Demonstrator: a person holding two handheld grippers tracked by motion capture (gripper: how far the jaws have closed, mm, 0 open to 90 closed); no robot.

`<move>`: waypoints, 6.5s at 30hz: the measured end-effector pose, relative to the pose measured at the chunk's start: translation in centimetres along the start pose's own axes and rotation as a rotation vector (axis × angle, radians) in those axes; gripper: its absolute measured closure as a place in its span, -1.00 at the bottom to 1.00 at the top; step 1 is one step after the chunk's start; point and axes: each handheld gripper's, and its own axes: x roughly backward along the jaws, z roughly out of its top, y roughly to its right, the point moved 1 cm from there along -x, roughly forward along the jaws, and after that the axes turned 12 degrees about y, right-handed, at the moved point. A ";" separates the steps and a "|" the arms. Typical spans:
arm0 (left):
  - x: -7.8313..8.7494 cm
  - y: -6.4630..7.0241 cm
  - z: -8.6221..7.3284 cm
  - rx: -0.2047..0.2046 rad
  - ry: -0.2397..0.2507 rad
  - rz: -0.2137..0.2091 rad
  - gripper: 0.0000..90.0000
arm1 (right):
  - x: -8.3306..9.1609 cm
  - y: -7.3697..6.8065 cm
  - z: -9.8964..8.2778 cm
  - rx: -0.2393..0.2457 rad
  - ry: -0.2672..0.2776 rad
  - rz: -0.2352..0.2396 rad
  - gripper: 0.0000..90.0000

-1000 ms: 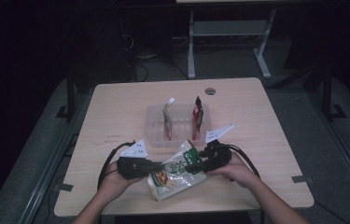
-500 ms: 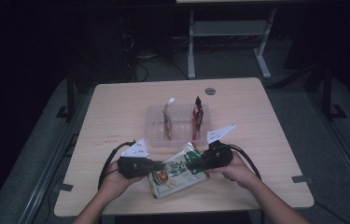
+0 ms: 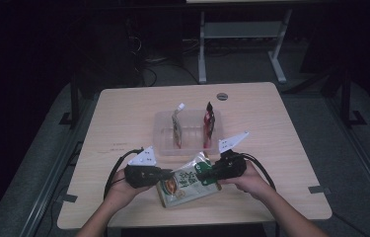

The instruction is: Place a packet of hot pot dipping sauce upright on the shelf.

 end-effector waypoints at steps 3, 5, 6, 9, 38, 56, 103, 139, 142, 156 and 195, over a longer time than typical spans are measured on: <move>0.3 -0.1 0.0 0.006 0.022 0.011 0.80 | 0.1 -0.2 0.1 -0.004 0.008 -0.005 1.00; 0.6 -0.3 0.0 0.009 0.029 0.025 0.67 | 0.2 -0.3 0.2 0.000 0.029 0.004 1.00; 0.7 -0.3 0.0 0.010 0.029 0.033 0.60 | 0.3 -0.4 0.4 0.002 0.026 0.003 1.00; 1.4 -0.5 0.0 0.004 0.034 0.058 0.53 | 0.5 -0.5 0.5 0.006 0.036 0.001 1.00; -3.8 1.8 2.1 -0.060 -0.005 -0.015 0.99 | 0.1 -3.2 2.3 0.070 0.099 0.086 1.00; -0.8 0.6 1.5 0.027 0.032 0.011 0.94 | 1.8 -3.7 3.9 0.117 0.145 0.027 1.00; 0.0 0.1 -3.5 0.055 -0.141 0.016 -0.55 | 4.4 2.8 11.8 0.170 0.230 -0.160 1.00; -0.1 0.0 -3.8 0.074 -0.137 0.007 -0.55 | 2.1 7.3 10.3 0.079 0.203 -0.235 1.00; -0.1 -0.1 -3.8 0.065 -0.144 0.004 -0.55 | 1.7 7.5 9.9 0.090 0.165 -0.260 0.99; -0.2 -0.1 -3.8 0.060 -0.148 -0.003 -0.55 | 2.6 7.0 10.6 0.098 0.218 -0.289 0.70; -0.4 0.0 -3.8 0.064 -0.145 0.004 -0.56 | 3.7 -0.5 4.6 0.220 0.054 -0.341 -0.38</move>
